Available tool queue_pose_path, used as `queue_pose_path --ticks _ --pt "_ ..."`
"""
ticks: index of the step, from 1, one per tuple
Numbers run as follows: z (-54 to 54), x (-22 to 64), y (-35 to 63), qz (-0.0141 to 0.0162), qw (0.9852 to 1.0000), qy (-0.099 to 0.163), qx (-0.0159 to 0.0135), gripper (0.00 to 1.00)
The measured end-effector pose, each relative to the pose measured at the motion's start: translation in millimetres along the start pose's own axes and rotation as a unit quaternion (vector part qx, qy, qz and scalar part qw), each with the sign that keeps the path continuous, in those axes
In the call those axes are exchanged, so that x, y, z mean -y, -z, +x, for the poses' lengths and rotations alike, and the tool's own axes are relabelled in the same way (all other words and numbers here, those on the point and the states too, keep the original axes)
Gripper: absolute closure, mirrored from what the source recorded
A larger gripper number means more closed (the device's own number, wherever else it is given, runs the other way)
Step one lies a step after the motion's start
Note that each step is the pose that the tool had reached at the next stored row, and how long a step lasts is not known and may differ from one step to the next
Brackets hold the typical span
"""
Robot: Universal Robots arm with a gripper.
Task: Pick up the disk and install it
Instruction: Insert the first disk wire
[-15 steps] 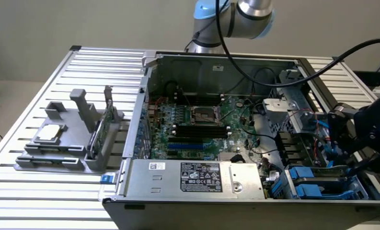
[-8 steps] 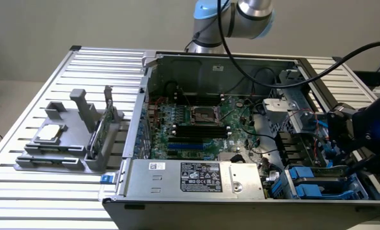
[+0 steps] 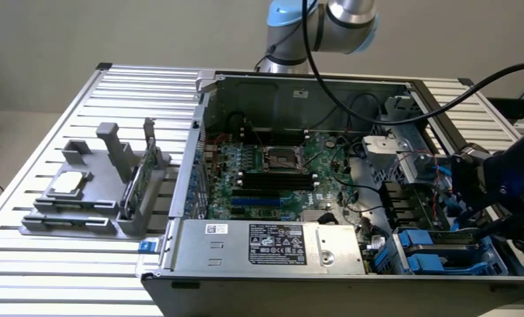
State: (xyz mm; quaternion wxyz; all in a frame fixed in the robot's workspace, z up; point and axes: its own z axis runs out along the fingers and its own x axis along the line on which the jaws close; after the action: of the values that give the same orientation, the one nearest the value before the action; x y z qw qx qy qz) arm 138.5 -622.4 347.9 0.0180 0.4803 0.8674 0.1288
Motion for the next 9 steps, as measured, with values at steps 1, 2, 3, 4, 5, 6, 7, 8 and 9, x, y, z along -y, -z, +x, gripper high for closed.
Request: queue_pose_path --ticks 1,2,3,4,5,6,7,8,9 --pt "-0.7 -0.6 -1.2 -0.0018 1.0 -0.002 -0.0023 0.69" --pt "-1.3 -1.2 -2.1 -0.0031 1.0 -0.003 -0.004 0.69" --pt "-1.8 -1.8 -2.9 -0.0043 1.0 -0.004 -0.0055 0.69" --pt "-2.3 -2.2 -3.8 -0.0056 0.9999 -0.005 -0.007 0.69" --pt "-2.7 -2.6 -4.6 -0.0068 0.9999 -0.007 -0.0084 0.69" --pt "-3.2 -3.0 -5.2 -0.0076 0.9999 -0.008 -0.0094 0.69" --pt "-3.6 -3.4 -5.7 -0.0083 0.9999 -0.009 -0.01 0.69" --pt "-4.0 -3.9 -6.1 -0.0087 0.9999 -0.01 -0.0103 0.69" --pt "-4.5 -4.4 -6.4 -0.0091 0.9998 -0.011 -0.0108 0.69"
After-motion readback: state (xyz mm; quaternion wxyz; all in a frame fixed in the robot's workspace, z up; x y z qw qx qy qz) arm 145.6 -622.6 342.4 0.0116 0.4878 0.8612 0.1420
